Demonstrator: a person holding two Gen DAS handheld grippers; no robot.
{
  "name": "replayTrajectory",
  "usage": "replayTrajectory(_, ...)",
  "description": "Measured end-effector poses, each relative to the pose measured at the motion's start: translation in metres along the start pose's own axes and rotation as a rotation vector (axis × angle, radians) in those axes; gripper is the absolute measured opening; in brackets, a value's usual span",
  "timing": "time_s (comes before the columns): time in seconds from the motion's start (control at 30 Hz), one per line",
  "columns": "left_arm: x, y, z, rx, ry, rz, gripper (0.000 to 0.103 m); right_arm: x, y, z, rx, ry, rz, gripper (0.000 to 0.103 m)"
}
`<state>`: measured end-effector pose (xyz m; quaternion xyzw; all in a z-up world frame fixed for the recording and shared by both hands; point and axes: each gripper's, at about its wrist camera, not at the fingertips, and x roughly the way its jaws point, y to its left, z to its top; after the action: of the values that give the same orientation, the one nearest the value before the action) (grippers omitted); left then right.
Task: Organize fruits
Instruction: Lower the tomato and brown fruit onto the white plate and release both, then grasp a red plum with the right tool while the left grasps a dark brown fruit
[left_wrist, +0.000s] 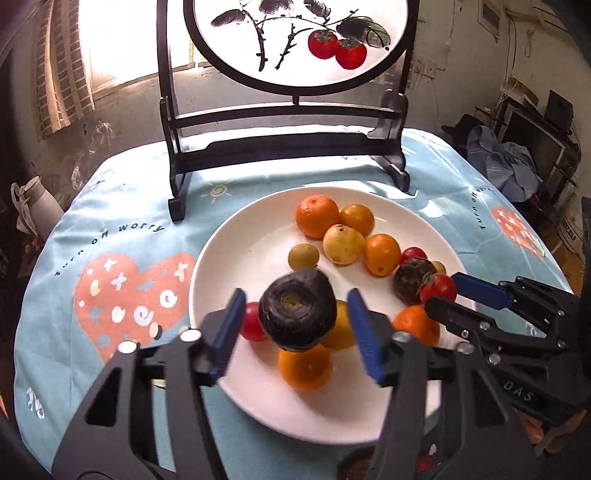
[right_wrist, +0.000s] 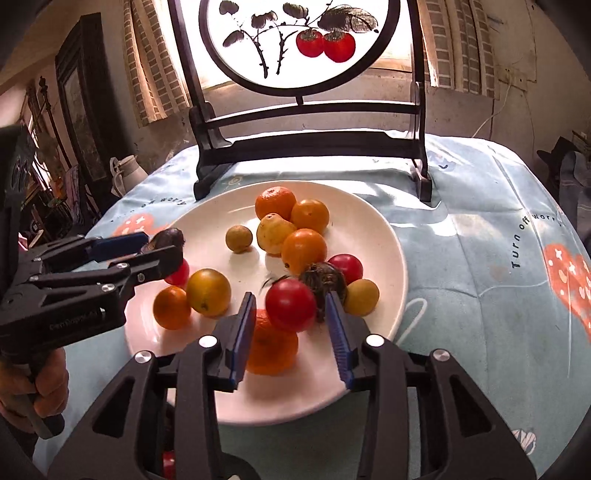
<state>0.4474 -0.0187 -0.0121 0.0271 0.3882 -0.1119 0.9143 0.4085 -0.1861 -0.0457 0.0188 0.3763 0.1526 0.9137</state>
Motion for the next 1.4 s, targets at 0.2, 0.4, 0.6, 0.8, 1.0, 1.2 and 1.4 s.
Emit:
replayTrajectory(0.2, -0.037, 0.000, -0.010, 0.005, -0.058, 0.077, 0.096, -0.025, 0.004, -0.016, 0.010, -0.036, 0.013, 0.056)
replayTrajectory(0.4, -0.069, -0.005, -0.052, -0.045, -0.030, 0.109, 0.099, -0.052, 0.014, -0.043, 0.012, -0.045, -0.028, 0.059)
replayTrajectory(0.6, -0.096, -0.005, -0.099, -0.080, -0.031, 0.176, 0.099, -0.075, 0.034, -0.079, -0.051, -0.022, 0.060, 0.059)
replayTrajectory(0.8, -0.095, 0.003, -0.117, -0.105, -0.030, 0.215, 0.100, -0.085, 0.058, -0.102, -0.186, 0.012, 0.086, 0.059)
replayTrajectory(1.0, -0.100, 0.035, -0.119, -0.259, -0.022, 0.224, 0.100, -0.070, 0.067, -0.109, -0.242, 0.059, 0.085, 0.059)
replayTrajectory(1.2, -0.100, 0.035, -0.119, -0.279, -0.008, 0.198, 0.100, -0.054, 0.072, -0.111, -0.239, 0.082, 0.107, 0.059)
replayTrajectory(1.4, -0.101, 0.034, -0.118, -0.281, -0.006, 0.181, 0.100, -0.045, 0.076, -0.108, -0.213, 0.103, 0.137, 0.055)
